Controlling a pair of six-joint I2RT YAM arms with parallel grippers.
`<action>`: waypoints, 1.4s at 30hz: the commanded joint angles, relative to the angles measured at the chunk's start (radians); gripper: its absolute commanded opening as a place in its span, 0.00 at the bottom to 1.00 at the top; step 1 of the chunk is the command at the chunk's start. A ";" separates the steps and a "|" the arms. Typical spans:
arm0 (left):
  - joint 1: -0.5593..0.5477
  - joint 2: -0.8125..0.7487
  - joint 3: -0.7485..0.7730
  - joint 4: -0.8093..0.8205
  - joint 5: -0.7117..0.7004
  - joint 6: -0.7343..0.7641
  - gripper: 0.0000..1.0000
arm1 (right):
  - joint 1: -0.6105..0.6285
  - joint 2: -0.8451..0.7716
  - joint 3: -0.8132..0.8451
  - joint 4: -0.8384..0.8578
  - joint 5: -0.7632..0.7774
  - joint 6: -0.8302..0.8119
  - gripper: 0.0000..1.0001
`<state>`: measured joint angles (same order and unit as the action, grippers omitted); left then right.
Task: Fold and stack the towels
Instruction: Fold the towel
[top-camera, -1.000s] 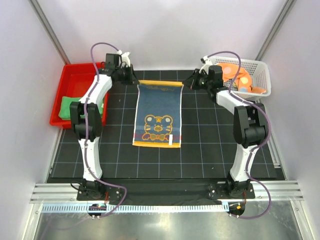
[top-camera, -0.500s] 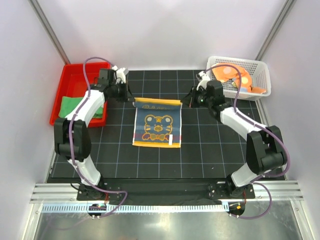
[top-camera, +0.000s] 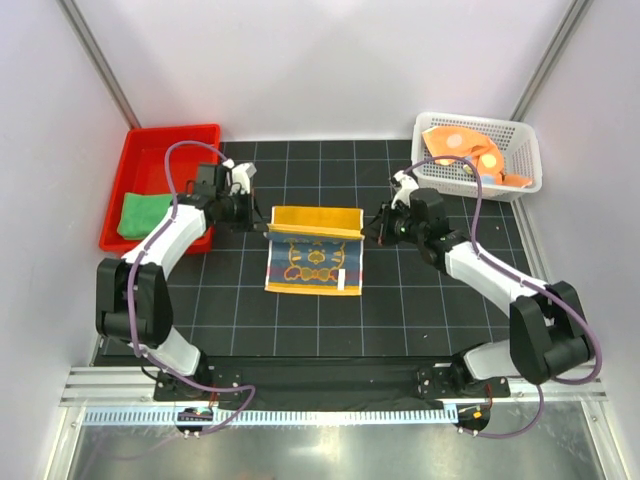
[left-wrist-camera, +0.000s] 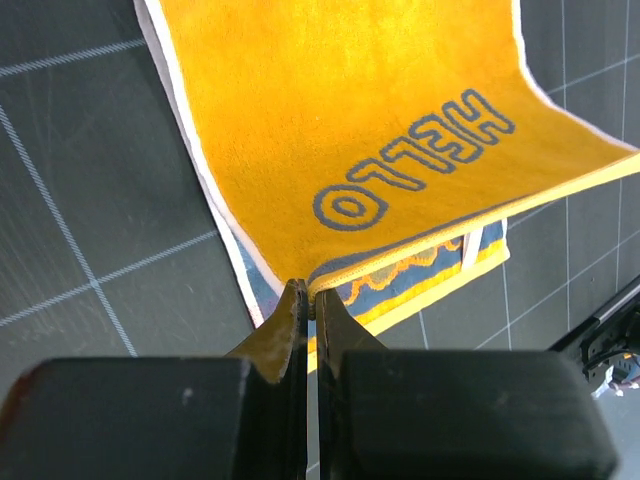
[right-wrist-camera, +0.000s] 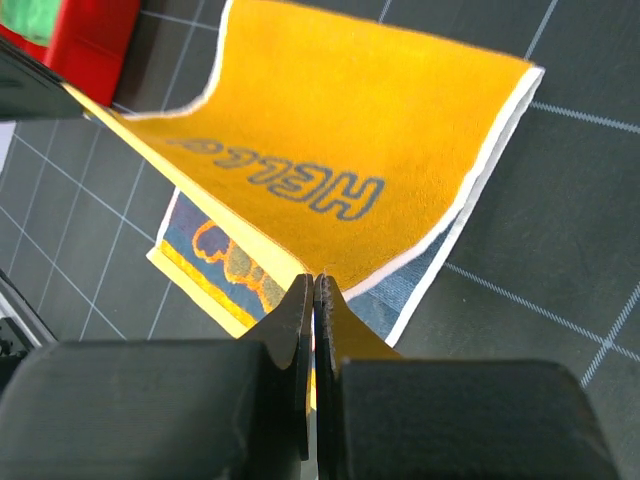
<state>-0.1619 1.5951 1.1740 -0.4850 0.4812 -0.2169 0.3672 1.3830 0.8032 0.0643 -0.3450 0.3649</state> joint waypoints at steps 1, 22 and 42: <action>0.009 -0.061 -0.010 0.031 -0.036 -0.002 0.00 | -0.004 -0.067 -0.021 -0.047 0.058 -0.023 0.01; -0.044 -0.052 -0.070 -0.148 -0.121 0.021 0.00 | 0.056 -0.111 -0.206 0.038 0.052 0.065 0.01; -0.103 -0.093 -0.145 -0.185 -0.282 -0.174 0.23 | 0.119 -0.059 -0.283 0.058 0.041 0.118 0.02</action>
<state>-0.2676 1.5429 1.0321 -0.6449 0.2481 -0.3264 0.4702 1.3247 0.5312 0.1017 -0.3222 0.4747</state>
